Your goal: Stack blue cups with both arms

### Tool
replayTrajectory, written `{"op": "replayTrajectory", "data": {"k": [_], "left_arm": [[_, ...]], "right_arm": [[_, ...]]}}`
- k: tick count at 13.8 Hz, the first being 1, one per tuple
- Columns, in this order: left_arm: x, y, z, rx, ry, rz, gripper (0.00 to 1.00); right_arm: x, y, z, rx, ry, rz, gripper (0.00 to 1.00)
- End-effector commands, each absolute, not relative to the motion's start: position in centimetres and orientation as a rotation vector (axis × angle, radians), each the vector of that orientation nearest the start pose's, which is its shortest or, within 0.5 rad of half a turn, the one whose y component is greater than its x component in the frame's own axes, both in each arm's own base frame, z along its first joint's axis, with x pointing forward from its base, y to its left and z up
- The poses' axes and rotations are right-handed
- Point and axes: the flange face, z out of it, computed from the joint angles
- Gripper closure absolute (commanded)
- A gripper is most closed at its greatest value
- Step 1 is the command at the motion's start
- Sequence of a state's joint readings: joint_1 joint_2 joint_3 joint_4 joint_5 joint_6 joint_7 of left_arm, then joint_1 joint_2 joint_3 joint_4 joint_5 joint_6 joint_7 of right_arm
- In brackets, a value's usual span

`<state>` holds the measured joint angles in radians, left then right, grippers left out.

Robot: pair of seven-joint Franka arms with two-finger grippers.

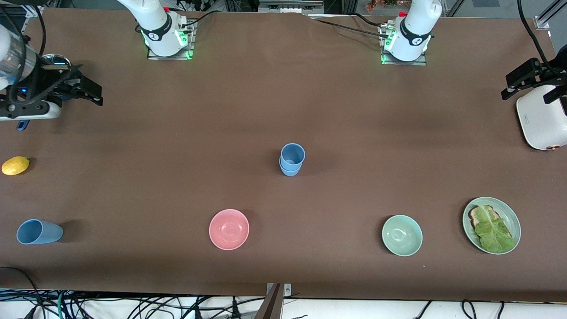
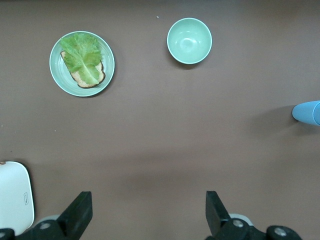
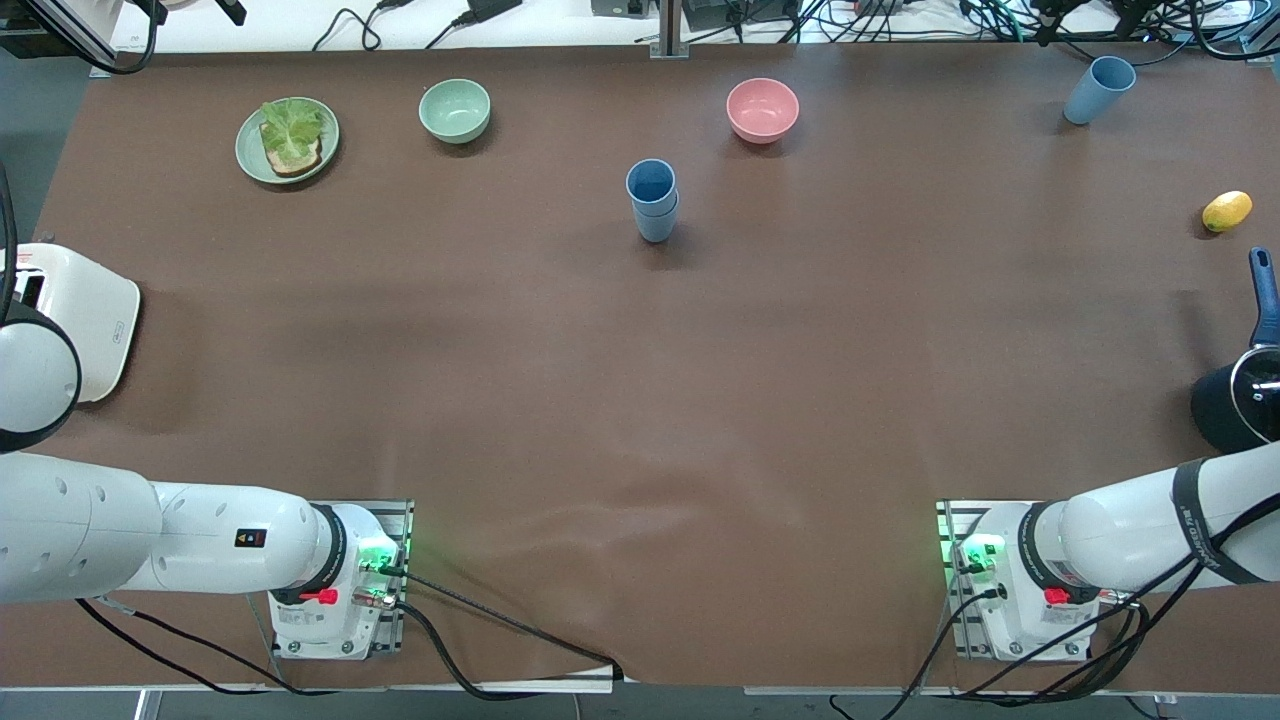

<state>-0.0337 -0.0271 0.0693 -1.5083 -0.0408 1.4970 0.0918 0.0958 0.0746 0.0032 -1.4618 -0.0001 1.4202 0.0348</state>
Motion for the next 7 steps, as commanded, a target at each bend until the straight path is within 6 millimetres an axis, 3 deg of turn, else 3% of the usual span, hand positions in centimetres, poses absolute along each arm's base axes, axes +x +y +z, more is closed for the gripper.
{"op": "replayTrajectory", "data": {"k": [1, 7], "left_arm": [[53.73, 1.37, 66.7, -3.196, 0.134, -0.017, 0.0], [53.64, 1.37, 66.55, -3.197, 0.132, 0.0, 0.0]], "right_arm": [[54.61, 5.26, 62.7, -3.115, -0.121, 0.203, 0.0], [54.64, 5.52, 63.41, -3.076, -0.103, 0.202, 0.0]]}}
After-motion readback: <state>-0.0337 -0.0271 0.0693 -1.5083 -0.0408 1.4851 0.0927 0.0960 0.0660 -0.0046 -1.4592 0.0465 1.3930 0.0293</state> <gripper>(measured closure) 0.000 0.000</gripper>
